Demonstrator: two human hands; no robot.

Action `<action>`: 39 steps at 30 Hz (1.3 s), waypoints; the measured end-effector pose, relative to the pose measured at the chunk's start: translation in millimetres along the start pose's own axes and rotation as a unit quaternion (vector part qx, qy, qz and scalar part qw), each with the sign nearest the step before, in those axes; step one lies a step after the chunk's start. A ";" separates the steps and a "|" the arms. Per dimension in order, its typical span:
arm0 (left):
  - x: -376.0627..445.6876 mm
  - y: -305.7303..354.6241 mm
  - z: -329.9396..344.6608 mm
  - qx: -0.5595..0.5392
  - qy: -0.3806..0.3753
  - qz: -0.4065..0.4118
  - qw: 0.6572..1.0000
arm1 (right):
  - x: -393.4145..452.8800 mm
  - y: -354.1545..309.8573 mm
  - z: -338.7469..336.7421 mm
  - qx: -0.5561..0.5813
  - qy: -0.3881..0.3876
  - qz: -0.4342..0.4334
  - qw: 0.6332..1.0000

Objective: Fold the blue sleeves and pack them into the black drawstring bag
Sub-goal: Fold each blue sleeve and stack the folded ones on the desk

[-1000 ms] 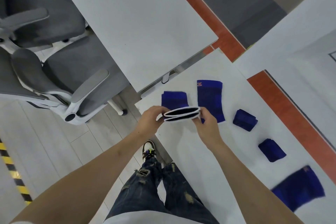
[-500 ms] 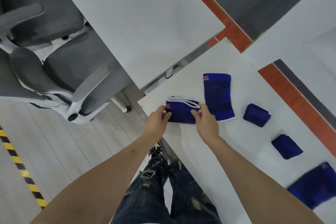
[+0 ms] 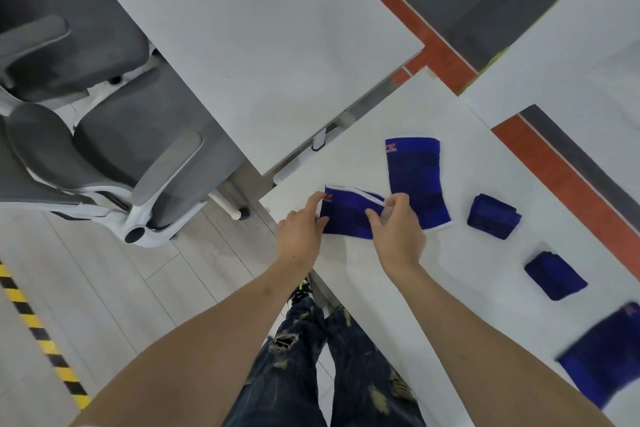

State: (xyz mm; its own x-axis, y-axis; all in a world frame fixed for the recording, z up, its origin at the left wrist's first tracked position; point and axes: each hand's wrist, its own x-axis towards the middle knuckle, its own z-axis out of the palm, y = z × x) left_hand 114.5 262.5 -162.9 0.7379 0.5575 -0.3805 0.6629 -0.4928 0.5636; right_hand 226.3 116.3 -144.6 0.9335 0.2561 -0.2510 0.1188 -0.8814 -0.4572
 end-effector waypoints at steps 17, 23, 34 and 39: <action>13.1 9.3 11.4 0.285 -0.014 0.243 0.927 | -1.4 25.6 10.1 -0.257 -0.029 -0.264 0.929; 15.6 -13.9 19.5 0.312 -0.053 0.242 0.917 | 2.3 36.7 9.7 -0.299 -0.080 -0.268 0.912; 17.7 -6.1 18.4 0.319 -0.072 0.225 0.918 | 4.5 32.6 10.9 -0.269 -0.123 -0.246 0.923; 11.9 10.5 15.7 0.293 -0.049 0.212 0.931 | 11.7 40.3 -10.4 -0.089 -0.044 -0.203 0.974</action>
State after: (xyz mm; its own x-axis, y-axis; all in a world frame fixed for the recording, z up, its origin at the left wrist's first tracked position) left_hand 132.3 253.4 -173.1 0.9378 0.1809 -0.2963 0.2440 -0.9506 0.1917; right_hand 245.5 79.7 -157.1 0.7662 0.6234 -0.1562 0.5359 -0.7539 -0.3801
